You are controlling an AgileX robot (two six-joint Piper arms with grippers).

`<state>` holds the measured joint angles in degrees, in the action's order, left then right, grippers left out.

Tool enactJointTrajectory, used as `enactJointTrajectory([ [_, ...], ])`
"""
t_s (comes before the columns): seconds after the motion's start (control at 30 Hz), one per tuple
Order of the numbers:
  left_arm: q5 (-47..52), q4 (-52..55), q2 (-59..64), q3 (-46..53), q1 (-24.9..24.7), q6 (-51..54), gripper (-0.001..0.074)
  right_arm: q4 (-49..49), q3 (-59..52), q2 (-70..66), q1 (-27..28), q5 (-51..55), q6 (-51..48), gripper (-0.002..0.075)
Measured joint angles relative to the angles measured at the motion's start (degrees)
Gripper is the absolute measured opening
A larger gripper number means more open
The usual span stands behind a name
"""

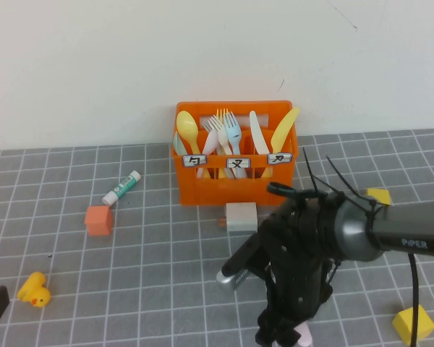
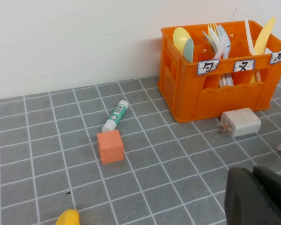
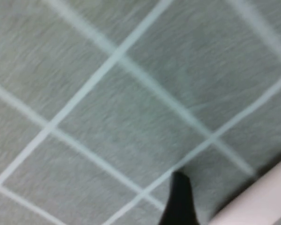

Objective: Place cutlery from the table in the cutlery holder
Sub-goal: Pick up the fork

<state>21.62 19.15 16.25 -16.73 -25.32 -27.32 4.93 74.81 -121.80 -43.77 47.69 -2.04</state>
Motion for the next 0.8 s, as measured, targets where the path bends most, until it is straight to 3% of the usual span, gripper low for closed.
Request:
enactJointTrajectory([
  [0.8,0.0,0.22,0.0,0.0,0.0,-0.13,0.0,-6.44,-9.56,4.38,0.11,-14.58,-3.04,0.0493],
])
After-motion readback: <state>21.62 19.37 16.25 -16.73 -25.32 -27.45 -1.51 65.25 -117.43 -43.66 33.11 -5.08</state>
